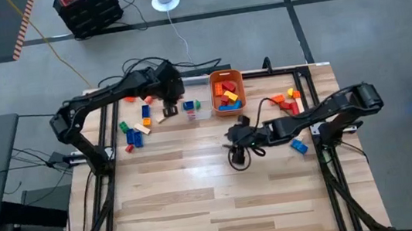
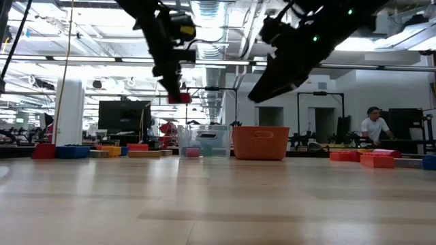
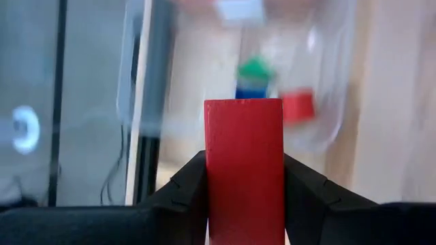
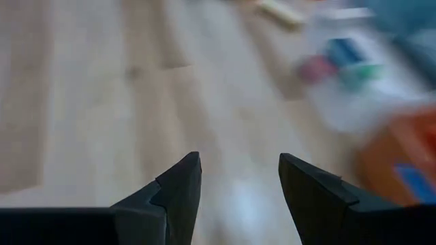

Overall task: Sort blocks by size
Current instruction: Put the red rectangle block into the orange bin

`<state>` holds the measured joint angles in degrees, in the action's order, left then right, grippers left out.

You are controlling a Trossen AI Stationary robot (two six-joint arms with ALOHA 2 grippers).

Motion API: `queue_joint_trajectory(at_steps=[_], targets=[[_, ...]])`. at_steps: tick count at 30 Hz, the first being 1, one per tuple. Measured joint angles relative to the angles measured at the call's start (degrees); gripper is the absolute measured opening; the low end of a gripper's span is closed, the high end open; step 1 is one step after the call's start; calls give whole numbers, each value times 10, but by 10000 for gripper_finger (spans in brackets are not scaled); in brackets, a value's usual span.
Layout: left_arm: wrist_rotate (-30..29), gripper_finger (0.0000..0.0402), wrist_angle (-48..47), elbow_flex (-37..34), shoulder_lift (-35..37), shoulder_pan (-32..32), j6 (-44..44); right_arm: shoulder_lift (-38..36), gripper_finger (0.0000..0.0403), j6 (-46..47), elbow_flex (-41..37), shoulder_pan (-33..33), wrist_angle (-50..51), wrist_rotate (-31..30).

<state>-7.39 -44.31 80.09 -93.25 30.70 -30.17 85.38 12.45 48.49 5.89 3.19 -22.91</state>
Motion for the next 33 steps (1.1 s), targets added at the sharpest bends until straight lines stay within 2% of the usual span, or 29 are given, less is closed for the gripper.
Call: queue_joint_trajectory(at_steps=[4,8,14,19,24,26,33], targets=[[39,126,41,-1,-5,-16,4,-52,226,33,0,1,84,-100],[61,131,129,-16,-5,-20,18,-102,226,40,0,-5,153,-143],[132,132,270,-33,-5,-21,53,-168,226,40,0,-27,168,-151],[161,133,324,-25,-27,-23,74,-177,226,38,0,-28,162,-150],[157,134,327,0,-94,-29,68,-167,226,36,0,-25,155,-150],[153,134,355,11,-120,-31,71,-167,226,36,0,-24,154,-150],[151,135,397,65,-199,-30,113,-167,226,36,0,-9,156,-150]])
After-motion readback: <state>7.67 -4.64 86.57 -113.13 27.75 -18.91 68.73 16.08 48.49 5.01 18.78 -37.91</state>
